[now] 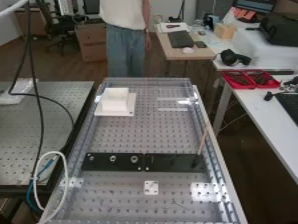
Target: Grab the bearing and place it in the white container
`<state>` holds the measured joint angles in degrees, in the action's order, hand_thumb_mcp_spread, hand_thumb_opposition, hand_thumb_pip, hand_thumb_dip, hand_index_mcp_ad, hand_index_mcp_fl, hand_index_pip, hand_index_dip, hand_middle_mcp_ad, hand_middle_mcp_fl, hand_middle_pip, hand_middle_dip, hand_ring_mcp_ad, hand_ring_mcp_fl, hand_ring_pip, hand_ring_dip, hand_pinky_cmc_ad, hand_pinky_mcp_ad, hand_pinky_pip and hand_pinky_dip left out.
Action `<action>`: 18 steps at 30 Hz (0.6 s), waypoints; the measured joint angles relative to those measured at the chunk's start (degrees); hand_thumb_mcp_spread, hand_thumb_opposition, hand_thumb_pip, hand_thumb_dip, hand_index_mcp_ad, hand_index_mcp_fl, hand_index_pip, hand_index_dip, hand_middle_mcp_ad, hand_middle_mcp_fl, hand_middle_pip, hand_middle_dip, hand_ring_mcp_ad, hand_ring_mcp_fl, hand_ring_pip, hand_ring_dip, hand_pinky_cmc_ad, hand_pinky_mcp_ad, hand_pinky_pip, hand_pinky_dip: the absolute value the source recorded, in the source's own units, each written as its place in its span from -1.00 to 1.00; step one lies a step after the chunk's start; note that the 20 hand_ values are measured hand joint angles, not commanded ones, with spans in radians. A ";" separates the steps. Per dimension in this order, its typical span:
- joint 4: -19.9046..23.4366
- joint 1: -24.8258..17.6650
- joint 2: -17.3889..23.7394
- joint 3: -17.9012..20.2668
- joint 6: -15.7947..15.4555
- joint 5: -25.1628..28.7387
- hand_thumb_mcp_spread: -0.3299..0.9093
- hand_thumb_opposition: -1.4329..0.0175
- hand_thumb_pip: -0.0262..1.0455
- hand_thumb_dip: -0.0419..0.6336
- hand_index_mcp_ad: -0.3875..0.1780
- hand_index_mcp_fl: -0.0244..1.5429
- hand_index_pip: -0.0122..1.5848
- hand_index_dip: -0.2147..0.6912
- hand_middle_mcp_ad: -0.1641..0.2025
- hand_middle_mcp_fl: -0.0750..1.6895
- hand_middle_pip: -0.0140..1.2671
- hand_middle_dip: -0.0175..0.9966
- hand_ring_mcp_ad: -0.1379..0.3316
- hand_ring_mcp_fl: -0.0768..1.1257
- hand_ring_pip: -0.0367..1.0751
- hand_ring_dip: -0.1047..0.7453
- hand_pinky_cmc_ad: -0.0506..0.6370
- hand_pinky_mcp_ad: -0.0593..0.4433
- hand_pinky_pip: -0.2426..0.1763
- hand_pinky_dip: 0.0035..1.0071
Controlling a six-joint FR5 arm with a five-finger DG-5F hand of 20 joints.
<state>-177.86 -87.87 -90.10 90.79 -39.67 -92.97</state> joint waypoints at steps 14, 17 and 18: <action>-0.67 -0.04 0.10 -0.06 -0.11 -0.11 -0.09 0.14 -0.71 -0.83 0.50 -0.96 -0.92 -0.41 0.38 -0.89 -0.78 -0.87 0.30 -0.87 -0.80 -0.75 -0.09 0.03 -0.12 -0.77; -0.68 -0.03 0.03 -0.08 -0.08 -0.18 -0.09 0.13 -0.71 -0.83 0.55 -0.96 -0.92 -0.42 0.40 -0.89 -0.76 -0.86 0.38 -0.87 -0.80 -0.75 -0.05 0.08 -0.14 -0.76; -0.68 -0.03 0.00 -0.09 -0.10 -0.24 -0.09 0.13 -0.71 -0.83 0.55 -0.96 -0.92 -0.43 0.38 -0.89 -0.76 -0.87 0.38 -0.87 -0.81 -0.75 -0.02 0.09 -0.20 -0.77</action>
<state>-178.54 -87.89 -90.10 90.69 -39.77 -93.22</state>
